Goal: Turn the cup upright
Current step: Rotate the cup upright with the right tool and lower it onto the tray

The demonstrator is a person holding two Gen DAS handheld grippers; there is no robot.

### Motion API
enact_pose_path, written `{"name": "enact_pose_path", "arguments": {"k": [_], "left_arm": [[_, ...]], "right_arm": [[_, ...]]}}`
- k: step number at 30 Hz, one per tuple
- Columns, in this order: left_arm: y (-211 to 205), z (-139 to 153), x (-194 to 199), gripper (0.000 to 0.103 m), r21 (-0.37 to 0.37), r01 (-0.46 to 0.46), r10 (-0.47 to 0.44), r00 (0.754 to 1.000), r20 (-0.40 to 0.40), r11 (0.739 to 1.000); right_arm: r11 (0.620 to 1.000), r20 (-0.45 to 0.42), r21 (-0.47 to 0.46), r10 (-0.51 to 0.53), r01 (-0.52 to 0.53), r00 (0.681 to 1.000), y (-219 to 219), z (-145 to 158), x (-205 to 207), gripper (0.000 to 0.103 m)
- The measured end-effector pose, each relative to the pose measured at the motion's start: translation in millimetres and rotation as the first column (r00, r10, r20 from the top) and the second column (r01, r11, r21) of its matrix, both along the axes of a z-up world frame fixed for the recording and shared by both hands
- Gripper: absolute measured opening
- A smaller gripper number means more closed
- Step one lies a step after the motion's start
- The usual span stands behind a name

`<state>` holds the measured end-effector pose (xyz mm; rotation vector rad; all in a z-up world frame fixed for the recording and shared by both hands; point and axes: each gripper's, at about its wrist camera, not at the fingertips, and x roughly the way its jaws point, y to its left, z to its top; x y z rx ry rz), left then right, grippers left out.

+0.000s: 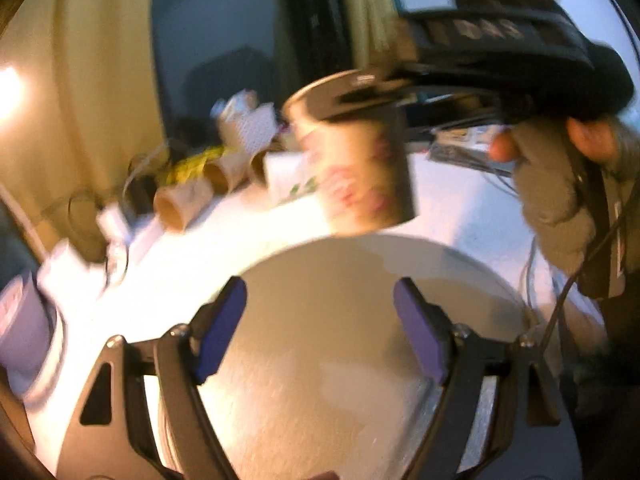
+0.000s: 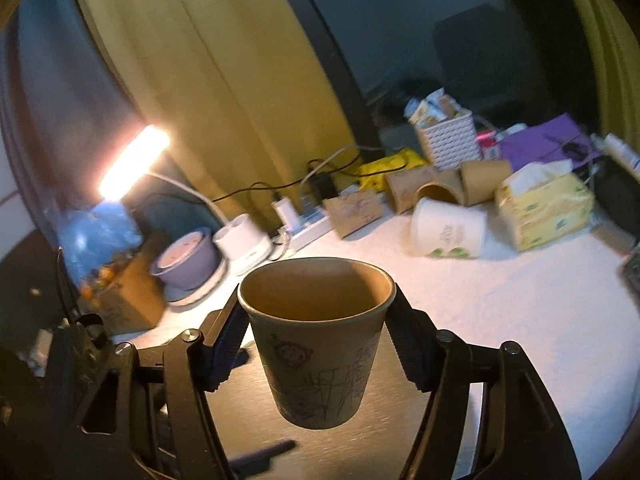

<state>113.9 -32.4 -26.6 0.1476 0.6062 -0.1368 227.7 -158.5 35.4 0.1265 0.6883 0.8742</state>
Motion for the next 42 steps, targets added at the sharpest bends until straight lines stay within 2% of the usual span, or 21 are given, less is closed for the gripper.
{"name": "enact_pose_path", "arguments": {"k": [4,9,13,21,28,33,36,42], "left_arm": [[28.7,-0.2,-1.6,0.077,-0.073,-0.103,0.1,0.994,-0.046,0.992],[59.8,-3.3,-2.1,0.077,-0.188,-0.216,0.197,0.973,-0.116,0.958],[67.7,-5.9,-2.4,0.077,-0.218,-0.255,0.23,0.964,-0.134,0.942],[94.5,-15.7,1.1,0.077,-0.279,-0.365,0.319,0.927,-0.196,0.888],[94.0,-20.1,2.7,0.077,-0.285,-0.368,0.316,0.924,-0.213,0.885],[92.4,-16.7,1.6,0.077,-0.285,-0.372,0.321,0.923,-0.21,0.883],[90.6,-12.5,0.1,0.077,-0.288,-0.366,0.318,0.927,-0.201,0.885],[85.2,-4.6,-3.8,0.077,-0.291,-0.344,0.302,0.936,-0.179,0.893]], "right_arm": [[0.996,0.065,-0.078,-0.041,0.046,0.997,9.7,-9.5,-4.0,0.069],[0.986,0.116,-0.158,-0.04,0.058,0.992,29.0,-24.8,-12.8,0.069],[0.975,0.145,-0.212,-0.042,0.073,0.988,42.8,-37.8,-16.9,0.069],[0.964,0.143,-0.26,-0.022,0.059,0.989,55.7,-54.7,-23.0,0.07],[0.958,0.133,-0.279,-0.027,0.064,0.991,53.7,-55.9,-28.5,0.07],[0.95,0.089,-0.307,-0.037,0.063,0.995,50.7,-62.5,-30.5,0.071],[0.95,0.082,-0.305,-0.04,0.063,0.996,46.6,-61.8,-33.4,0.076],[0.952,0.079,-0.297,-0.057,0.078,0.995,37.7,-57.0,-42.0,0.077]]}}
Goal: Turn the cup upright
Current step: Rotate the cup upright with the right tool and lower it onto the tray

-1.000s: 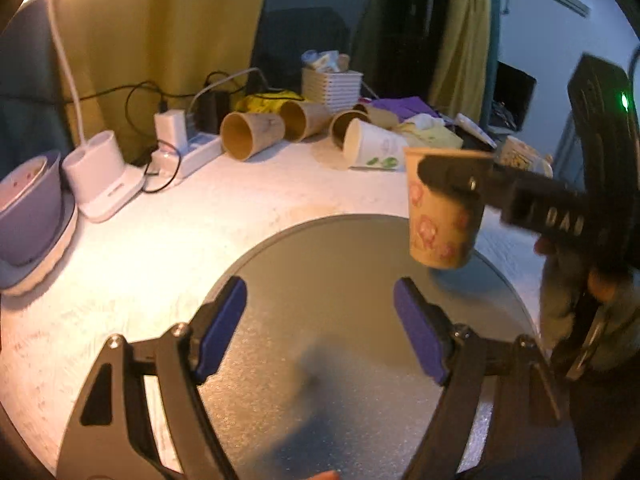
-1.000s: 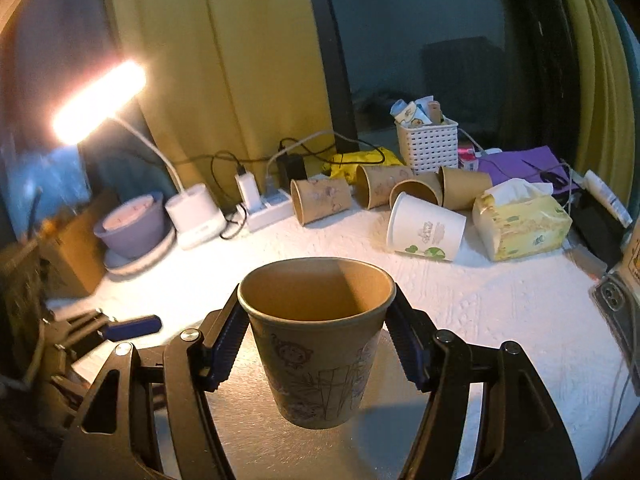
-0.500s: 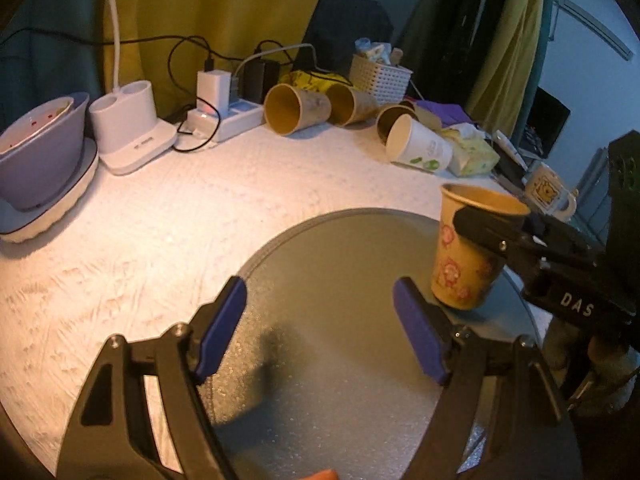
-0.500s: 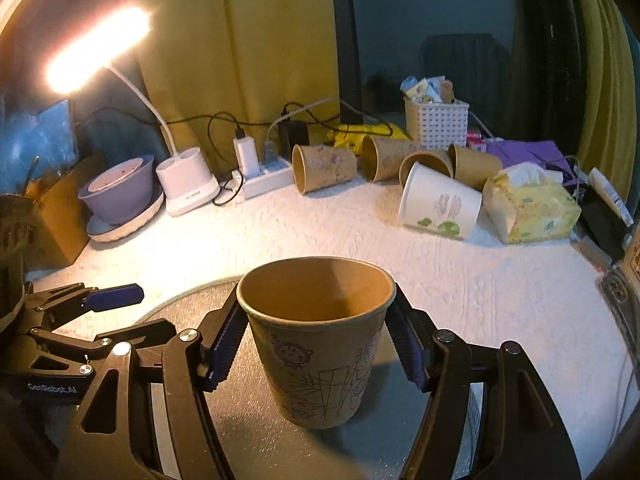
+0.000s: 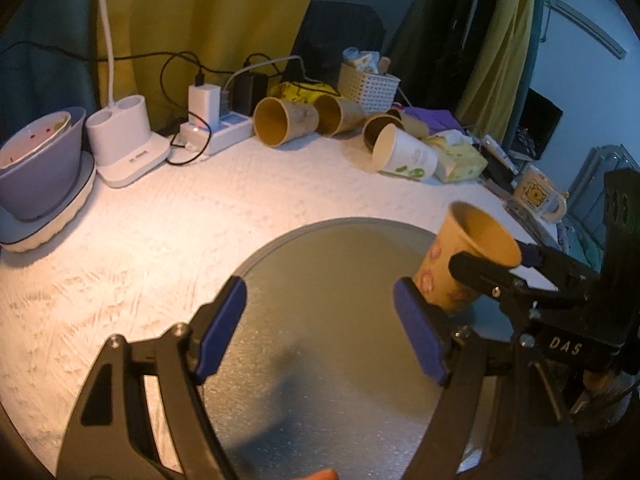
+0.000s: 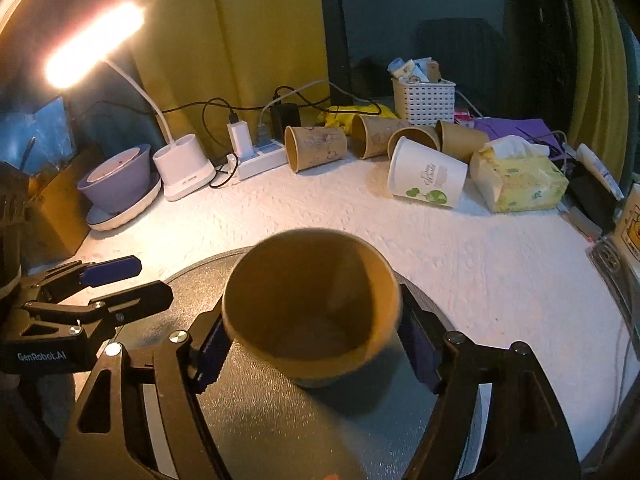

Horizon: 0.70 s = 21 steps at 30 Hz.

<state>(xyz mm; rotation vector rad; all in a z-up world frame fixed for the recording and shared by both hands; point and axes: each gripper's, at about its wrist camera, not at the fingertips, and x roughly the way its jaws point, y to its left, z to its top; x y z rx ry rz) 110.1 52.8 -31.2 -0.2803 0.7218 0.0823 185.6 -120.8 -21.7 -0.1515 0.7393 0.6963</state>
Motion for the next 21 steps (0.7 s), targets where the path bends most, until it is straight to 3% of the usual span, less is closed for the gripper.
{"name": "enact_pose_path", "arguments": {"k": [16,21], "left_arm": [[-29.0,41.1,-18.0,0.078,0.049,0.055,-0.059,0.993,0.098,0.997],[-35.6,54.9,-26.1,0.083,0.064,0.066,-0.074,0.988,0.138,0.996]], "right_arm": [[0.998,0.058,0.018,-0.054,0.053,0.997,-29.3,37.4,-36.2,0.082],[0.997,0.09,0.032,-0.077,0.074,0.993,-38.4,53.8,-48.2,0.082]]}}
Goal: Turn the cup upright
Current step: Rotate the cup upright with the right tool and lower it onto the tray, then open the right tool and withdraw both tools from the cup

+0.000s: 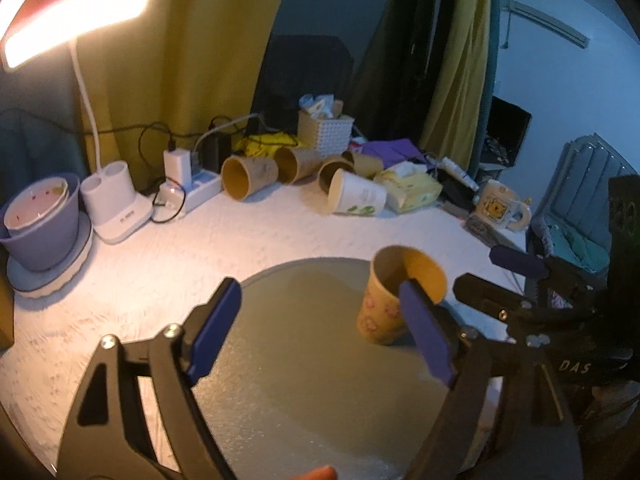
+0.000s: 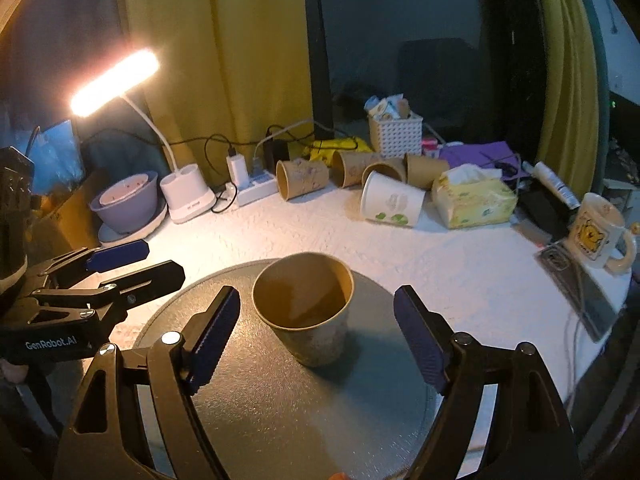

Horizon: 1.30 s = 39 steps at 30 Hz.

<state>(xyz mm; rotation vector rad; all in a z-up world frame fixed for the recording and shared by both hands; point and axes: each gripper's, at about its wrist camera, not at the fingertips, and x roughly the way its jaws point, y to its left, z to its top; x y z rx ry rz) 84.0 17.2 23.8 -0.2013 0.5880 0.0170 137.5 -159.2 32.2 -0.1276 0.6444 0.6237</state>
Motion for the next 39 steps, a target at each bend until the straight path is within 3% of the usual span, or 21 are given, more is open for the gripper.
{"name": "enact_pose_path", "arguments": {"k": [25,39], "left_arm": [[-27.0,75.1,-60.1,0.084,0.081,0.011,-0.028,0.978,0.209,0.997],[-42.3,107.9,-92.5,0.085,0.187,-0.033,-0.026,0.951,0.308,0.982]], "right_arm": [[0.994,0.197,0.074,-0.095,0.082,0.976,-47.5,84.5,-66.2,0.082],[0.986,0.294,0.111,-0.152,0.124,0.944,-68.1,120.4,-102.5,0.082]]}}
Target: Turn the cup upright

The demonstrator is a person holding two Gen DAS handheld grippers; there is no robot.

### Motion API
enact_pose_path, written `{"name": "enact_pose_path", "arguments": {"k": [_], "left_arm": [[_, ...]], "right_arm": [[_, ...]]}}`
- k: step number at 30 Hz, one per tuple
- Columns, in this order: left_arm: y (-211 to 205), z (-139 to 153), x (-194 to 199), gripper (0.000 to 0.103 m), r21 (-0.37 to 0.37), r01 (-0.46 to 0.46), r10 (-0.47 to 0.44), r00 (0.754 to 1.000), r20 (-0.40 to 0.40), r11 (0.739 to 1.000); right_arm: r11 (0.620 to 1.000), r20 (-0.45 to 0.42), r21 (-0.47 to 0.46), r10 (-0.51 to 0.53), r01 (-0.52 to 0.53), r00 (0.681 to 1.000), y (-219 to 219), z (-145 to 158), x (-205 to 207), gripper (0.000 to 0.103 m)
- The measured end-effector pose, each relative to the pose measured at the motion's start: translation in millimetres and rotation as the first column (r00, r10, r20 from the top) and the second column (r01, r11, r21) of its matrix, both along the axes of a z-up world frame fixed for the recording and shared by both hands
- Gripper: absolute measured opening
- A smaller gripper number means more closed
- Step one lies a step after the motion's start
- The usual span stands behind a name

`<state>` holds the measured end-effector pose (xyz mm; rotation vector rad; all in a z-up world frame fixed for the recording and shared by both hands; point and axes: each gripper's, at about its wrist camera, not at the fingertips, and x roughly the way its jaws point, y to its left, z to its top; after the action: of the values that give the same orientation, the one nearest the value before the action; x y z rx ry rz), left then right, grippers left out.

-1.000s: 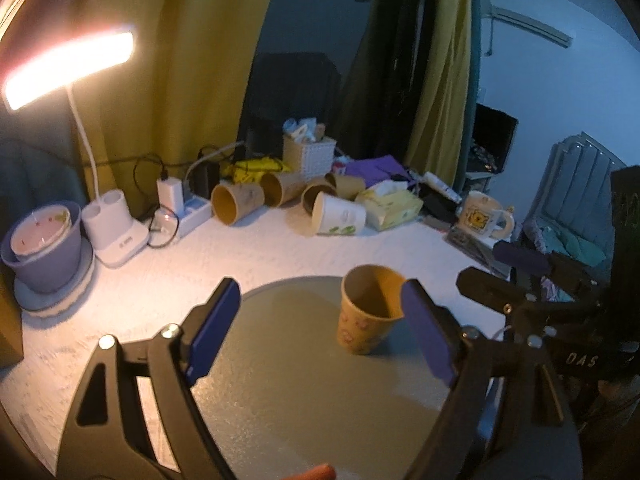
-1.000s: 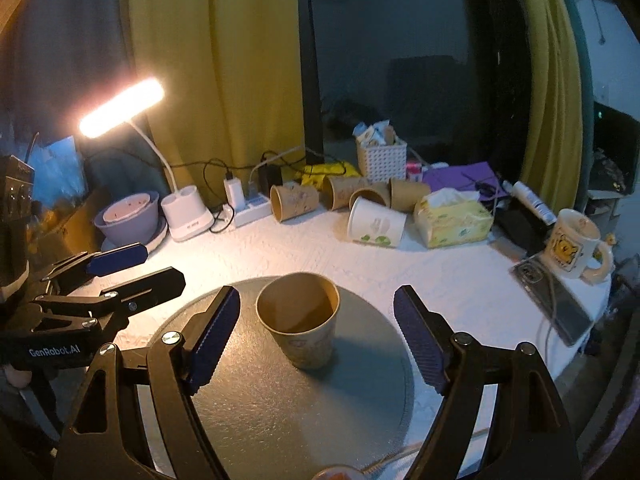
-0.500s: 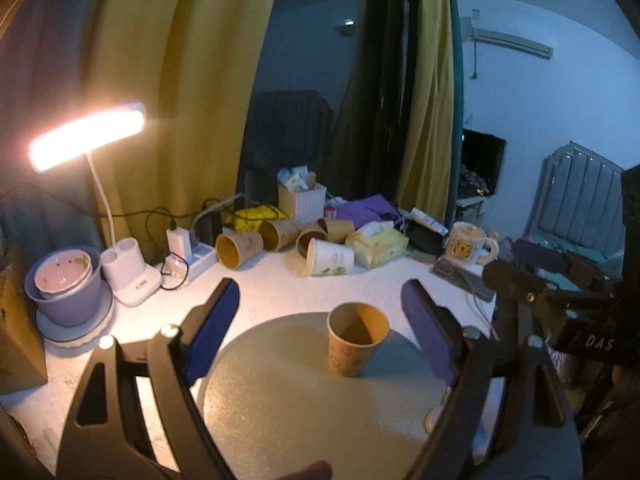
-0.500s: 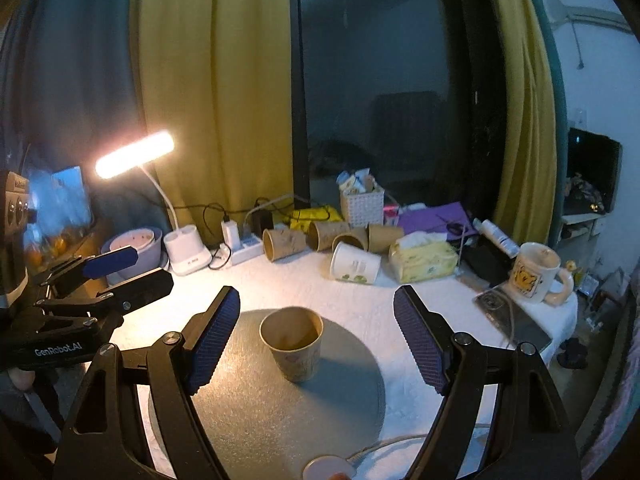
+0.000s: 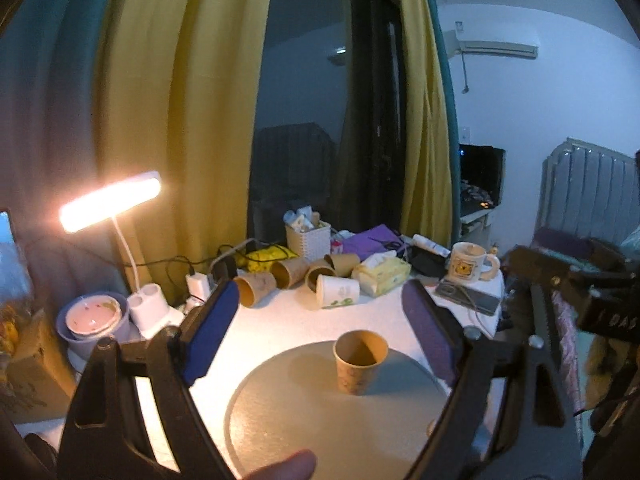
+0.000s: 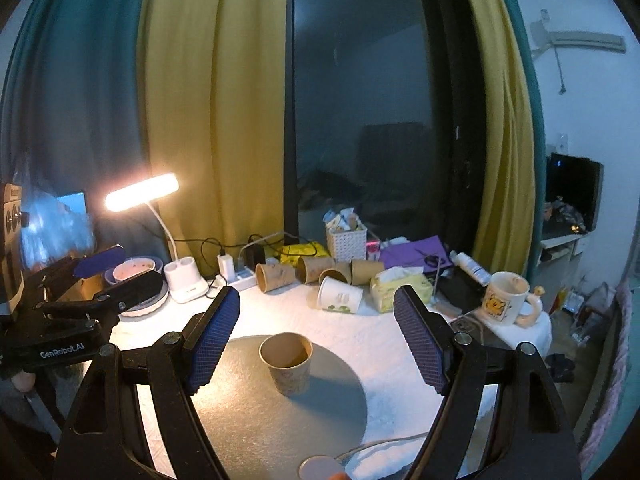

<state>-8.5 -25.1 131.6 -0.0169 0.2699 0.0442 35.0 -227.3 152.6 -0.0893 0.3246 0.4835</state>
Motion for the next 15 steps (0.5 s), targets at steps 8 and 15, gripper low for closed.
{"name": "enact_pose_path", "arguments": {"k": [8,15], "left_arm": [[0.5,10.7,-19.2,0.085,-0.002,0.023,-0.023,0.997,0.08,1.0],[3.2,11.6,-20.3,0.085,0.001,0.008,-0.008,0.996,0.09,1.0]], "right_arm": [[0.999,0.048,0.011,-0.042,0.041,0.998,-9.8,9.6,-12.5,0.082],[0.999,0.052,0.009,-0.045,0.045,0.998,-9.1,9.3,-15.5,0.082]]}}
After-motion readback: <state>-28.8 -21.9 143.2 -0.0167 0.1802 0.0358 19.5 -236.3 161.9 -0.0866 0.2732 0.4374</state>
